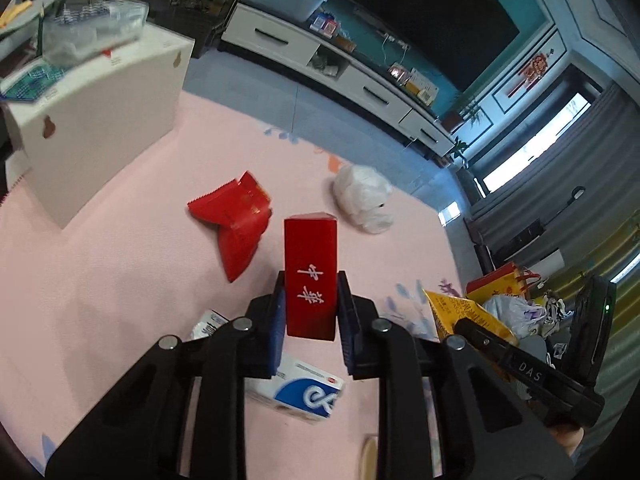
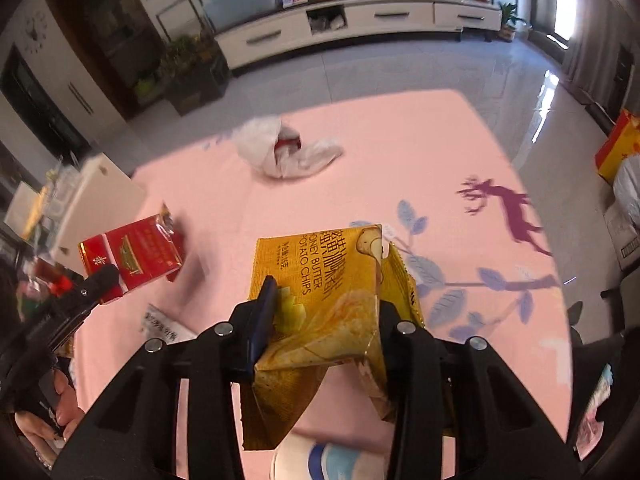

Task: Collect trash
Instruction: 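Grasp the yellow chip bag with the right tool while the left tool grasps the red box, then carry the chip bag and red box over the black bin with both tools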

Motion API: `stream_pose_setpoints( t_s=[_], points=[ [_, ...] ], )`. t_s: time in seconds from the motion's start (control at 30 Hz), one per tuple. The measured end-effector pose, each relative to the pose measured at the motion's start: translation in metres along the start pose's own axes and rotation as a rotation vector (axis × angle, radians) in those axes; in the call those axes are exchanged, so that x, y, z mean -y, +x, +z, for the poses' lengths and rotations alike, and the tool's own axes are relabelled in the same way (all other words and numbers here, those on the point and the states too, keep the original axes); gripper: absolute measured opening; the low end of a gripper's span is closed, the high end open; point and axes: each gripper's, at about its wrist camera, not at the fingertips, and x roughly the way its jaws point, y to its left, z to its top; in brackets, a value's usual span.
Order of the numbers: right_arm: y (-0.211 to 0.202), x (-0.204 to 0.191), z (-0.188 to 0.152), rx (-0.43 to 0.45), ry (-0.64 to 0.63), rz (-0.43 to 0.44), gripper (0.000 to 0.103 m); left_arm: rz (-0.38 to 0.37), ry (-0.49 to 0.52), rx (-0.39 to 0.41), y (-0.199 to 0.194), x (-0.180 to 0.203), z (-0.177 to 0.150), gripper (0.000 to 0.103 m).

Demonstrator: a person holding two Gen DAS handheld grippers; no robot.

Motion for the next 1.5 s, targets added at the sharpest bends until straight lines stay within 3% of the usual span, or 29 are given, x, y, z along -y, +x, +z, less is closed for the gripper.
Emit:
stream_pose_setpoints(
  t_s=[0.3, 0.47, 0.6, 0.83, 1.17, 1.5],
  points=[
    [-0.082, 0.016, -0.039, 0.140, 0.068, 0.022, 0.041, -0.034, 0.054, 0.083, -0.079, 0.050, -0.036, 0.024],
    [-0.099, 0.015, -0.076, 0.205, 0.037, -0.037, 0.041, -0.097, 0.042, 0.111, -0.107, 0.053, -0.079, 0.024],
    [-0.105, 0.019, -0.096, 0.221, 0.038, -0.061, 0.041, -0.116, 0.018, 0.089, -0.110, 0.045, -0.109, 0.024],
    [-0.117, 0.023, -0.117, 0.256, 0.044, -0.067, 0.041, -0.120, 0.052, 0.107, -0.121, 0.053, -0.123, 0.024],
    [-0.147, 0.039, -0.124, 0.319, 0.067, -0.084, 0.043, -0.234, 0.084, 0.099, -0.127, 0.077, -0.133, 0.024],
    [-0.177, 0.072, -0.133, 0.375, 0.062, -0.162, 0.043, -0.320, 0.152, 0.098, -0.119, 0.117, -0.153, 0.024]
  ],
)
